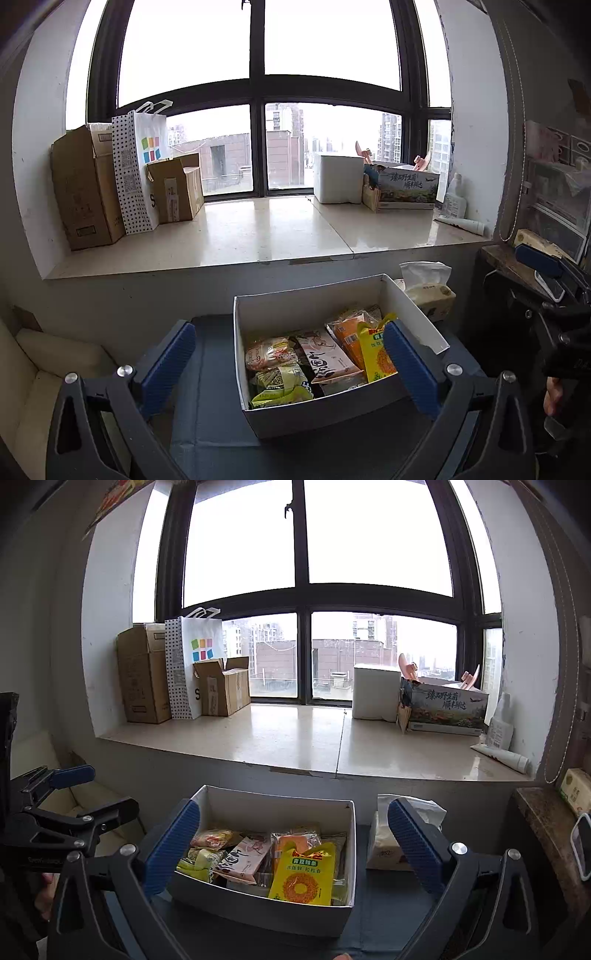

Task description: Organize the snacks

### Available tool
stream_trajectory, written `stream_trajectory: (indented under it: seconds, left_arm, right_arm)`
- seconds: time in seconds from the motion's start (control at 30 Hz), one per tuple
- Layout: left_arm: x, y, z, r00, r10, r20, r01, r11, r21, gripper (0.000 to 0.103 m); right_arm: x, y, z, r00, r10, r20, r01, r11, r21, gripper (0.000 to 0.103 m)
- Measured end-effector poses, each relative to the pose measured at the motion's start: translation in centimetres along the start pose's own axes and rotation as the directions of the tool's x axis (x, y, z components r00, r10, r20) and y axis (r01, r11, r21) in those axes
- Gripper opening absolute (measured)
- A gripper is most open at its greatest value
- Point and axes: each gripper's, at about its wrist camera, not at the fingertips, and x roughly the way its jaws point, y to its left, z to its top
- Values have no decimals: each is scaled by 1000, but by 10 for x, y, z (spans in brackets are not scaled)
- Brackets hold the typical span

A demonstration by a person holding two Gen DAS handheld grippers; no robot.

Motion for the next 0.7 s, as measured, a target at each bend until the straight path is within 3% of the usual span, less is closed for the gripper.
stream_trajectory:
  seconds: [0.2, 0.3, 0.4, 0.5, 0.7]
  left_arm:
    - [-51, -9, -25, 998, -50, -43, 48, 997, -55, 103]
    - [-72, -13, -49, 996, -44, -77, 38, 996, -76, 103]
    - [-85, -19, -69, 995, -20, -99, 11, 996, -90, 103]
    - [-87, -22, -83, 984, -99, -150, 78, 987, -143, 103]
    - [-99, -32, -85, 993, -38, -111, 29, 996, -81, 103]
  right_arm:
    - [-44, 8, -13, 987, 157, -33, -154, 985, 73, 103]
    - [-61, 6, -32, 983, 182, -33, -178, 979, 98, 103]
    - [-70, 6, -56, 975, 198, -96, -185, 974, 132, 103]
    - [-80, 15, -78, 972, 189, -138, -172, 977, 125, 103]
    - [-92, 13, -84, 975, 195, -106, -177, 972, 156, 103]
